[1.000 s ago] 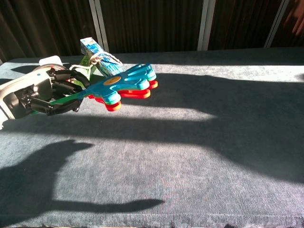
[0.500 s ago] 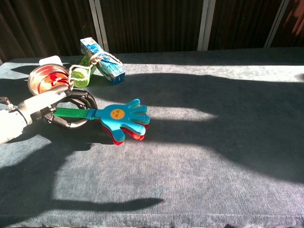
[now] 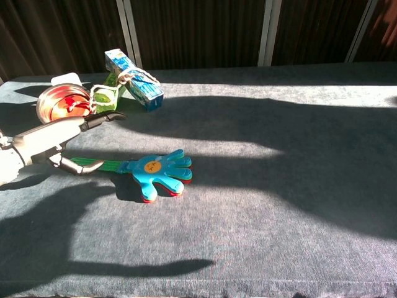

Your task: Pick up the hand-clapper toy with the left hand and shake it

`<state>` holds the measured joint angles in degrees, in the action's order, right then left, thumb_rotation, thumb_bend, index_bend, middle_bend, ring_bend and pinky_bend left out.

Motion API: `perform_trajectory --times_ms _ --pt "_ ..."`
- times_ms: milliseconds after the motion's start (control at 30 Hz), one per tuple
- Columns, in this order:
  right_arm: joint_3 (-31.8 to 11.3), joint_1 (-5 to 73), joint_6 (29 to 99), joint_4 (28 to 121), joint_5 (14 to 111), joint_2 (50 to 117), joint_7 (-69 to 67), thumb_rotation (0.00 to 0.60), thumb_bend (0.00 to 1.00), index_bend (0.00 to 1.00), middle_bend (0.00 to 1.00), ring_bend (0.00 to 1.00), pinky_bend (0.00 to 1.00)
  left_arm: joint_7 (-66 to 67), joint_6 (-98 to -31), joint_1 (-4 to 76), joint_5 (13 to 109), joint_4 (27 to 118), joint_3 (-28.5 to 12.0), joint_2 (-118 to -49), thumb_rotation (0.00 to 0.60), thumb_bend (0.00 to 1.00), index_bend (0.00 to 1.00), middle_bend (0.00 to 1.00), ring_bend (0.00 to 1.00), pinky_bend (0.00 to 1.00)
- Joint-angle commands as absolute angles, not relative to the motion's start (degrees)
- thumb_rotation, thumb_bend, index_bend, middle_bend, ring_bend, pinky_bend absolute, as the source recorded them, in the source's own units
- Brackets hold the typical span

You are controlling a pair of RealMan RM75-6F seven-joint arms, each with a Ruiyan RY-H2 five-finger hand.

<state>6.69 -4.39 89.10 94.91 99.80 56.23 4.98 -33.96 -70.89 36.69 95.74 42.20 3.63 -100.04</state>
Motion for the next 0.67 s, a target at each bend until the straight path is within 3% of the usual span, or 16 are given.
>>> perform_trajectory --times_ms 33,200,267,333,433,667 --pt "6.7 -4.5 89.5 94.9 99.9 56.2 4.9 0.600 0.19 0.00 0.00 0.00 0.00 -25.9 -75.1 34.1 94.4 54.0 2.5 -92.5 0.600 0.40 0.00 0.00 0.00 0.00" --pt "6.5 -4.6 89.8 94.9 99.8 56.3 4.9 0.600 0.20 0.00 0.00 0.00 0.00 -11.6 -84.2 24.1 93.1 76.9 6.2 -78.0 0.600 0.40 0.00 0.00 0.00 0.00" --pt "6.4 -4.6 89.8 94.8 99.8 56.4 5.1 0.600 0.19 0.00 0.00 0.00 0.00 -5.3 -89.4 19.4 93.4 81.2 8.0 -75.5 0.600 0.40 0.00 0.00 0.00 0.00" --pt "6.3 -4.6 89.8 94.8 99.6 56.7 5.6 0.600 0.19 0.00 0.00 0.00 0.00 -1.4 -95.0 15.0 94.9 81.9 9.2 -76.0 0.600 0.40 0.00 0.00 0.00 0.00" --pt "6.2 -4.8 90.2 95.0 99.7 56.9 5.8 0.600 0.19 0.00 0.00 0.00 0.00 -0.7 -98.1 13.8 99.5 82.7 10.2 -75.6 0.600 0.40 0.00 0.00 0.00 0.00" --pt "5.5 -4.9 90.9 94.8 99.0 57.1 5.8 0.600 0.19 0.00 0.00 0.00 0.00 -0.4 -98.9 12.3 100.3 81.6 8.6 -75.3 0.600 0.40 0.00 0.00 0.00 0.00"
